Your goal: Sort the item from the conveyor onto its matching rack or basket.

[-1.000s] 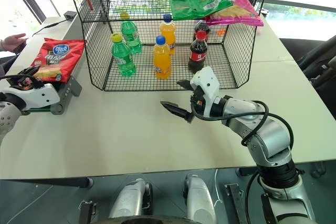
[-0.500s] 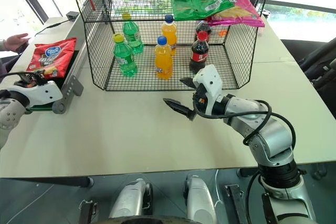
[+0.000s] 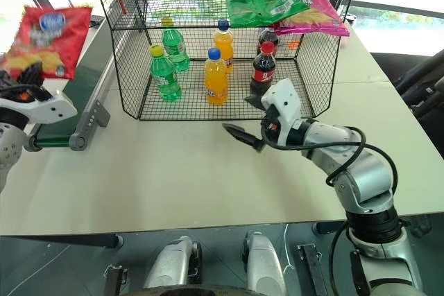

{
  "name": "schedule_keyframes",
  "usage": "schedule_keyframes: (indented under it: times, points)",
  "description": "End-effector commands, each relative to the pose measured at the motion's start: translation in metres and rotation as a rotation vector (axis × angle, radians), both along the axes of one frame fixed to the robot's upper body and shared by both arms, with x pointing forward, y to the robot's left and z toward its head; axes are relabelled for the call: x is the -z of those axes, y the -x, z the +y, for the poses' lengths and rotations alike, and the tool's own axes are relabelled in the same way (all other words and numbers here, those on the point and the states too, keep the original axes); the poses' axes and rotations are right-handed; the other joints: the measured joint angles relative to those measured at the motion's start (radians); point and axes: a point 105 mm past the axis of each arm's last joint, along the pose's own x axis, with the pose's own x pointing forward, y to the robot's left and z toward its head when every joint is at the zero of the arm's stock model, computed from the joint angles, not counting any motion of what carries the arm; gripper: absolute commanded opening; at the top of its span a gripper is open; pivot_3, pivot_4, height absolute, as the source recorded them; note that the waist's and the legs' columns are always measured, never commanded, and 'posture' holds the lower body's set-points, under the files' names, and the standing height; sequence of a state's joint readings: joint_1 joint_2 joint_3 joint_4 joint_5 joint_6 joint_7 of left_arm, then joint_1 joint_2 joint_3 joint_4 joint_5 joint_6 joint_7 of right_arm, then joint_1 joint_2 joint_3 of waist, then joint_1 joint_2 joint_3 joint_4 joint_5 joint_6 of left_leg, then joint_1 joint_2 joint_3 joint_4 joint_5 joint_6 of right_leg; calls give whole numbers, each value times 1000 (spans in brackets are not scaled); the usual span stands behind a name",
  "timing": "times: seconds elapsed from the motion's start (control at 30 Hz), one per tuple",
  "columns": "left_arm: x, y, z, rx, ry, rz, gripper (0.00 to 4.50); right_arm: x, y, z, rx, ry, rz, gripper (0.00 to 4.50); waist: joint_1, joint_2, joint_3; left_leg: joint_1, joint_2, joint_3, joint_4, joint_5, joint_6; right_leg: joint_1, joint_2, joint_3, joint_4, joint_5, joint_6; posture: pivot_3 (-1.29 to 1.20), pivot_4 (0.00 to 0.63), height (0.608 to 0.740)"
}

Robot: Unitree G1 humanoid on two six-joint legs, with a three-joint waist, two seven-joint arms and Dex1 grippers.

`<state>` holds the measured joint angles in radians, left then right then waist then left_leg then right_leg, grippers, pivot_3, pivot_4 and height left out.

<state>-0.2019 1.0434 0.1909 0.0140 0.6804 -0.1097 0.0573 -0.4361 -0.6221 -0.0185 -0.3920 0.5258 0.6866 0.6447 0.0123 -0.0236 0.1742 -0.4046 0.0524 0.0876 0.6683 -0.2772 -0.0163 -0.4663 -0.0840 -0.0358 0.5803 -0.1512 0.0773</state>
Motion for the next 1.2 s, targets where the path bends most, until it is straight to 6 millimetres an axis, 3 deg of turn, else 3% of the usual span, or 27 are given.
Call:
schedule_keyframes:
  times: [0.03,0.13,0.23,0.3,0.43,0.6,0.9,1.07,1.2]
  points:
    - [-48,14,-45,153,-21,-23,27,-20,-12,-22,56,25,-88,4500,1,0,0,0,0,0,0,0,0,0,0,0,0,0,0,0,150,740]
    - [-60,18,-73,310,91,110,27,-24,-19,-28,64,40,-101,4500,0,-1,0,0,0,-1,1,1,-1,0,0,0,1,0,-1,0,150,740]
    - [-63,23,-76,366,193,215,27,-24,-25,-31,66,51,-111,4500,-9,0,0,2,0,0,0,1,-1,1,1,1,1,0,0,0,150,740]
    - [-76,30,-76,406,257,237,27,-25,-27,-32,67,50,-116,4500,-17,0,0,2,0,-1,0,1,-1,1,2,1,1,0,0,0,150,740]
    - [-118,42,-103,549,278,151,27,-26,-29,-31,66,51,-122,4500,-21,-3,2,1,0,-3,1,1,-1,1,3,1,3,0,1,0,150,740]
    - [-129,38,-147,741,293,121,27,-30,-30,-29,77,39,-137,4500,-18,-1,1,1,-1,-5,8,0,0,7,2,1,1,1,4,0,150,740]
    - [-107,0,-176,783,201,241,27,-31,-25,-36,139,20,-155,4500,-23,-2,1,0,-1,-6,15,0,1,6,3,1,6,0,2,0,150,740]
    - [-123,-26,-170,623,15,41,27,-31,-18,-46,192,15,-160,4500,-21,-2,1,-1,-1,-6,15,0,1,6,3,1,6,0,2,0,150,740]
    - [-117,-48,-162,507,-85,21,27,-32,-15,-50,220,10,-162,4500,-21,-2,1,-1,-1,-6,15,0,1,6,3,1,6,1,2,0,150,740]
